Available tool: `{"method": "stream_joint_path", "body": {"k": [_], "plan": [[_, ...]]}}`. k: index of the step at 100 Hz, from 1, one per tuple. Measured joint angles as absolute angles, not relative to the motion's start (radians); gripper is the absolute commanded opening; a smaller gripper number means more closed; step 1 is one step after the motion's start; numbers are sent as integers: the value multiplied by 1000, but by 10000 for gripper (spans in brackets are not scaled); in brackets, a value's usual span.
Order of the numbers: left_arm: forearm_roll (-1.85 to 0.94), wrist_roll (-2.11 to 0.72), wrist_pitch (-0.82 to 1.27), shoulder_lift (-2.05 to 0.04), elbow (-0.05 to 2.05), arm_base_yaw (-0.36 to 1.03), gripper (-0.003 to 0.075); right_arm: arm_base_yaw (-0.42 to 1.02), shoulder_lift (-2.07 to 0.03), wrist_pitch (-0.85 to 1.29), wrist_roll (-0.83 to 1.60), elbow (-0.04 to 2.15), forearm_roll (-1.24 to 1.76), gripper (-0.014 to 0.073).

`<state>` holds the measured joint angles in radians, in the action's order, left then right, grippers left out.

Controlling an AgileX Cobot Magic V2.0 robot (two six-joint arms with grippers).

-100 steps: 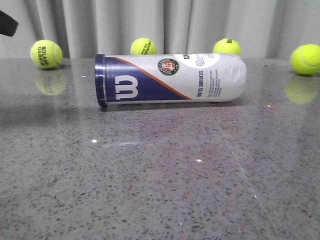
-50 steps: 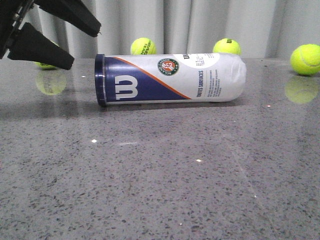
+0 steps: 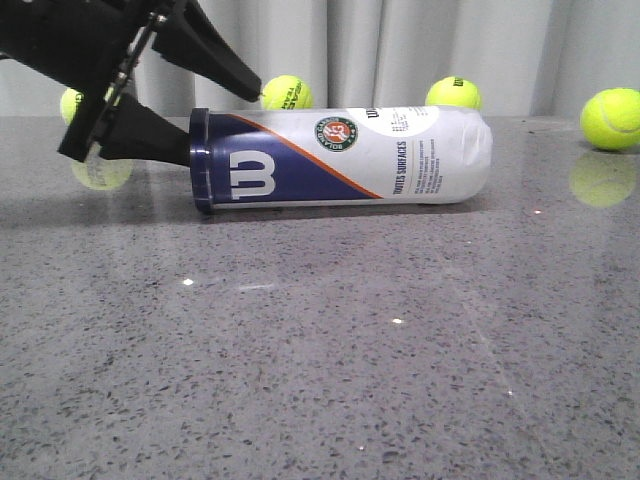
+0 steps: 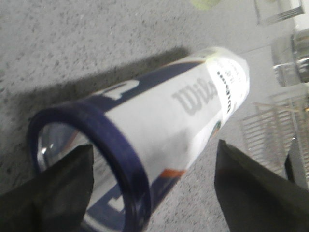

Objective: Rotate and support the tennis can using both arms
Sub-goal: 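Move the left gripper to the navy lid end and grasp it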

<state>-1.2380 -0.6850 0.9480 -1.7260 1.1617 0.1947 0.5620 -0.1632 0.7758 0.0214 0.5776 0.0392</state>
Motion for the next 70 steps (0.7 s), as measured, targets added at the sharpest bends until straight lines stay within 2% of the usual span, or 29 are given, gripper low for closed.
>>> {"method": "stream_joint_path", "body": {"k": [17, 31, 70], "plan": [[-1300, -717, 950, -1767, 1173, 221, 486, 562, -163, 776, 21, 578, 39, -67], [-1319, -730, 950, -1774, 1174, 232, 440, 562, -163, 776, 21, 578, 39, -67], [-1353, -749, 964, -1774, 1174, 232, 162, 562, -163, 776, 21, 578, 39, -67]]}}
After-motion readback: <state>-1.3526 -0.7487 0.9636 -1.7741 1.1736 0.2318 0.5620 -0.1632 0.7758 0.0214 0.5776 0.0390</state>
